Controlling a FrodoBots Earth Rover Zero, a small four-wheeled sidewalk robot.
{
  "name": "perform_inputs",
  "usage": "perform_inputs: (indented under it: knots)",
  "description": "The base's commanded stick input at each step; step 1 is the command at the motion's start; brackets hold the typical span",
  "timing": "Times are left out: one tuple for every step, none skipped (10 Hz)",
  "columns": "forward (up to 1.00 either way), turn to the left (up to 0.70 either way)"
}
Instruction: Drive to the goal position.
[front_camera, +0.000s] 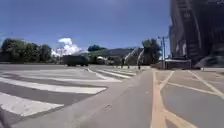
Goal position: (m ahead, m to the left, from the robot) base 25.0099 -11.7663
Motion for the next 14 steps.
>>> perform_inputs:
  knots:
    - [0.45, -0.03]
    - [0.45, 0.0]
    - [0.45, 0.0]
    - [0.45, 0.0]
    - [0.45, 0.0]
    - [0.45, 0.0]
    - [0.45, 0.0]
    - [0.45, 0.0]
    - [0.45, 0.0]
    - [0.45, 0.0]
    - [0.45, 0.0]
    - [0.45, 0.0]
    - [0.45, 0.0]
    - [0.45, 0.0]
